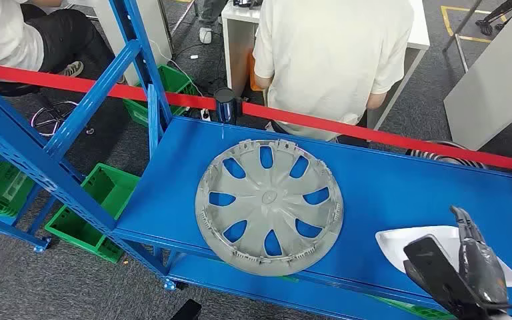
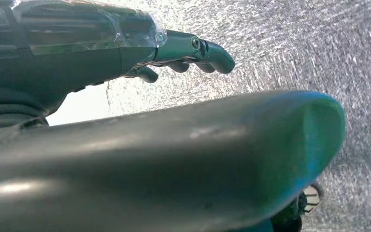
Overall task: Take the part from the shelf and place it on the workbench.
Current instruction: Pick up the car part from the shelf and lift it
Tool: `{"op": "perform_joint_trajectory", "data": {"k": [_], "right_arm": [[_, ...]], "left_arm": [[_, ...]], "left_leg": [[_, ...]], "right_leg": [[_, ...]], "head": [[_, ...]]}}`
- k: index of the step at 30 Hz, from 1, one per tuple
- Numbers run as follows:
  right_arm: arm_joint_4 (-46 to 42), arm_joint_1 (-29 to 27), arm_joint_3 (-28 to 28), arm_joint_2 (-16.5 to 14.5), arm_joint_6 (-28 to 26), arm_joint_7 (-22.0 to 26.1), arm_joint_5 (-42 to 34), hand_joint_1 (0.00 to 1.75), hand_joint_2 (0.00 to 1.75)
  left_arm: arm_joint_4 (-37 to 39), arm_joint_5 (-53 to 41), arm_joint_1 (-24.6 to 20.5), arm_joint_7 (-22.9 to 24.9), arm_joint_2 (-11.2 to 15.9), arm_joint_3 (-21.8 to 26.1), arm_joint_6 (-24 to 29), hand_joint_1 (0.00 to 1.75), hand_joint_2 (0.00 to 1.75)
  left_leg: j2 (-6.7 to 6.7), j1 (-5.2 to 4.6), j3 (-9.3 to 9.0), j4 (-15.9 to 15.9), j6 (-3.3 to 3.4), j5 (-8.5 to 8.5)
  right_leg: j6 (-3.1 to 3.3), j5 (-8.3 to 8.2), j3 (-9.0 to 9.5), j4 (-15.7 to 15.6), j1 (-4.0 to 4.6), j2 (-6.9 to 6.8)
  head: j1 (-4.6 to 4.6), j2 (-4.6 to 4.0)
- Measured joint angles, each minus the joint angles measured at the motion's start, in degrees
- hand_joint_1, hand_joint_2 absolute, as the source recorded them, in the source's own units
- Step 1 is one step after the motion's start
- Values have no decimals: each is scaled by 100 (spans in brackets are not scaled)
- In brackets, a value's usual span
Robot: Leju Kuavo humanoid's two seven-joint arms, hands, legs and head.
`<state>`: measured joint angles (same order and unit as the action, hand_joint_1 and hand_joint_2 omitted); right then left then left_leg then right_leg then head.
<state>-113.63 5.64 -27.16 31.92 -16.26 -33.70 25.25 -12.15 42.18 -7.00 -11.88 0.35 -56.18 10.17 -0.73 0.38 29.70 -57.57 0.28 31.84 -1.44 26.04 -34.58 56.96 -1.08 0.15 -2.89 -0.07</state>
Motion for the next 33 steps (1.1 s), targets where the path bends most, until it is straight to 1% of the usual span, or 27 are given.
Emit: {"op": "perform_joint_trajectory", "data": {"k": [2,5,9,12,16,22,25,30,33], "right_arm": [[137,71,-51,-1,102,-4,-63,0,175],[583,259,-186,-7,367,-9,-119,0,175],[1287,460,-429,-62,543,35,127,0,175],[1826,584,-615,-164,566,221,202,0,175],[2393,705,-786,-319,600,569,59,0,175],[2908,911,-869,-477,533,883,-137,0,175],[3080,940,-870,-532,416,1050,-193,0,175],[3273,940,-866,-602,167,1279,-306,0,175],[3333,918,-863,-633,-7,1368,-352,0,175]], "left_arm": [[0,-43,-22,38,0,-22,-26,0,0],[-1,-172,-89,163,-3,-113,-97,0,0],[-18,-269,-169,280,-16,-241,-158,0,0],[-32,-313,-207,296,-23,-341,-171,0,0],[-45,-395,-239,299,-40,-433,-210,0,0],[-50,-459,-276,292,-72,-531,-241,0,0],[-50,-463,-278,279,-84,-552,-241,0,0],[-50,-463,-279,257,-93,-580,-238,0,0],[-50,-463,-278,246,-94,-582,-231,0,0]], "left_leg": [[1,2,-1,1,-1,1],[2,8,-2,6,-4,2],[4,11,-6,12,-5,2],[7,11,-9,13,-6,2],[10,11,-14,13,-9,2],[34,11,-41,13,-12,4],[58,10,-62,13,-14,6],[94,11,-99,14,-23,13],[107,11,-101,14,-24,13]], "right_leg": [[-4,3,-1,1,1,0],[-9,6,-2,5,5,-1],[-8,7,-2,8,9,-2],[-7,7,-2,10,9,-1],[-6,9,-1,11,9,1],[-2,11,20,10,9,4],[-6,16,41,8,9,0],[-32,36,91,6,9,-12],[-35,37,95,6,9,-16]], "head": [[0,0],[-1,0],[-1,0],[0,0],[-1,0],[0,0],[-1,0],[1,0],[0,0]]}}
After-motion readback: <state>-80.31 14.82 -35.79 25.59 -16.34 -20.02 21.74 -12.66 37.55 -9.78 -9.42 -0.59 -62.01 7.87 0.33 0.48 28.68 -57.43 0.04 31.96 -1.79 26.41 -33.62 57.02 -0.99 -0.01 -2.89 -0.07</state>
